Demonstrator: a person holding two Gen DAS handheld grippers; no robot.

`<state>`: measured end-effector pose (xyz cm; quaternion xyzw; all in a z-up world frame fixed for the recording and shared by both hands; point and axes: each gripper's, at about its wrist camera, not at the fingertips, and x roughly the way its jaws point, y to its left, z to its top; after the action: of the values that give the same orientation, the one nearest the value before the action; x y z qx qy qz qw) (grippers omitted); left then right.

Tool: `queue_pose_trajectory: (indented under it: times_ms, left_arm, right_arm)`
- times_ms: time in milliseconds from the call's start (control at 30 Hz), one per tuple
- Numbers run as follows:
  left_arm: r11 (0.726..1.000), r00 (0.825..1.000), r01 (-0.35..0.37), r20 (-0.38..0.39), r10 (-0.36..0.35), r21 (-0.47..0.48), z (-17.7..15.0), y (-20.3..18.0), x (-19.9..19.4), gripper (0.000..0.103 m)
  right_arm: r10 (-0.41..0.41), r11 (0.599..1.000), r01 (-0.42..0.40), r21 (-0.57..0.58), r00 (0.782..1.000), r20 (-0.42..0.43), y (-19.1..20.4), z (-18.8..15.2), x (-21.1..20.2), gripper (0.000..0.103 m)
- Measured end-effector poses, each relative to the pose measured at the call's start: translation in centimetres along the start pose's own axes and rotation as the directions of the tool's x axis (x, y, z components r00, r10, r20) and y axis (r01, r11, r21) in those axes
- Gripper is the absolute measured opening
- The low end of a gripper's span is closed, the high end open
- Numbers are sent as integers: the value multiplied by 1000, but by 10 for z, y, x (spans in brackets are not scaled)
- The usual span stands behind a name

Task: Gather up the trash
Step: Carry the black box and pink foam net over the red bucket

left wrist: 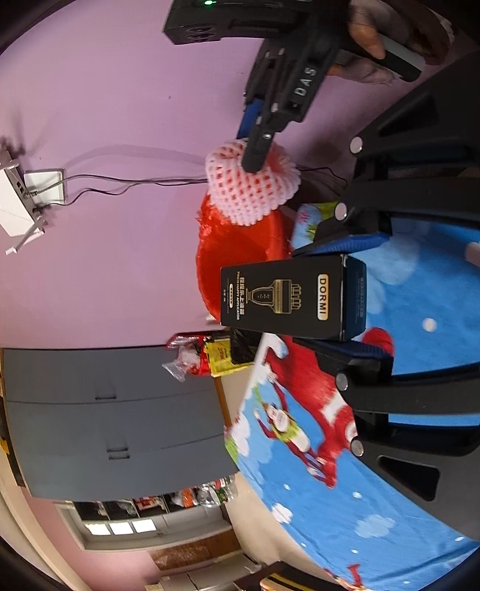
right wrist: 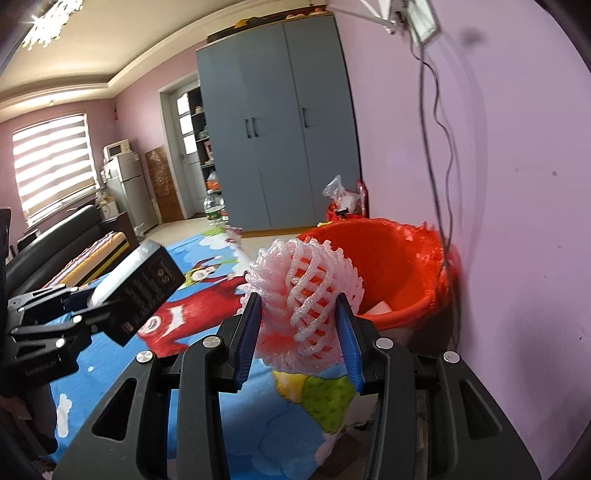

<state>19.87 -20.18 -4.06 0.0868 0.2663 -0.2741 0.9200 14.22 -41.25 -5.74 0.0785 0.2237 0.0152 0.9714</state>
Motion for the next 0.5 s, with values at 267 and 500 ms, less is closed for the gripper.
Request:
queue_pose_trajectory:
  times_ms: [267,500]
  left_arm:
    - [999,999,41,11,-41,27,36,-5,38,39]
    - [995,996,88,18,-89,38,71,-10,76,39]
  right_arm:
    - [-45,999,45,17,999,12,-23,10,18,40]
    - [-91,996,91,14,995,39,-43,28,40,40]
